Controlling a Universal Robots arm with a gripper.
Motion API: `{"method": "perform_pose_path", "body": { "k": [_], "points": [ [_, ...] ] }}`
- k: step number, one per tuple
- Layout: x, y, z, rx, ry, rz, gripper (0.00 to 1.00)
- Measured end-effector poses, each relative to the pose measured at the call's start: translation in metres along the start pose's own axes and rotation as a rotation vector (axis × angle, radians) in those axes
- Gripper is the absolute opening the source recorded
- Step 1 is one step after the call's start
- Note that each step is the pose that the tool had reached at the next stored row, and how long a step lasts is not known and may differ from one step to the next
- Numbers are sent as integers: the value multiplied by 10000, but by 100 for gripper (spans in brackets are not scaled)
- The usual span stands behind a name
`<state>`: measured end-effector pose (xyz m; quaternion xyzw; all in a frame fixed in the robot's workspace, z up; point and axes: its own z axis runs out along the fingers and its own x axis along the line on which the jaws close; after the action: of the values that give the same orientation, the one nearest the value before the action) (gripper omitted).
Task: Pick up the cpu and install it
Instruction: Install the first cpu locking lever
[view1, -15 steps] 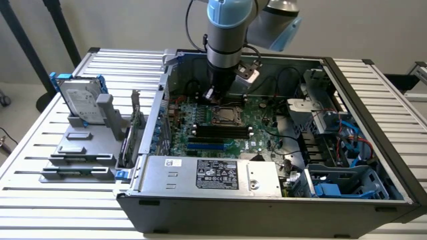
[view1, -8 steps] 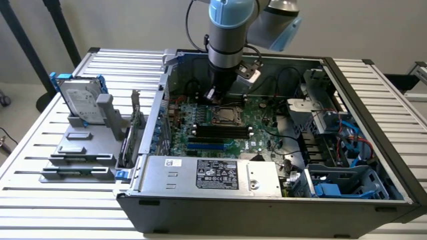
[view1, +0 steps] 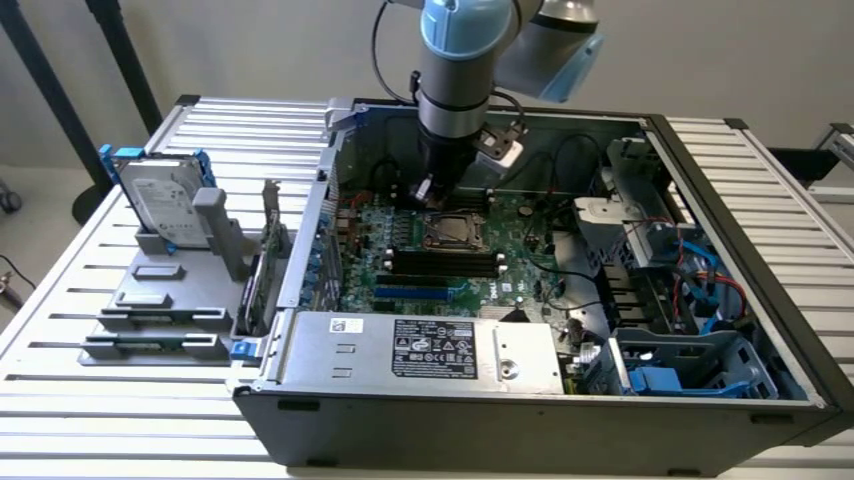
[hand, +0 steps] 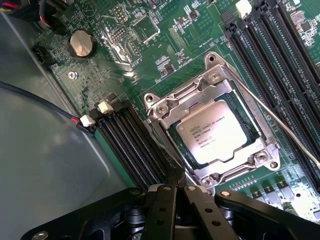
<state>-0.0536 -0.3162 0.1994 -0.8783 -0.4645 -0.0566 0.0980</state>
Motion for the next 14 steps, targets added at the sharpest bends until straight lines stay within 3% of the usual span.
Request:
{"method": "perform_pose_path", "body": {
  "k": [14],
  "points": [
    [50,78,10,14,-16,-88,11]
  ]
}}
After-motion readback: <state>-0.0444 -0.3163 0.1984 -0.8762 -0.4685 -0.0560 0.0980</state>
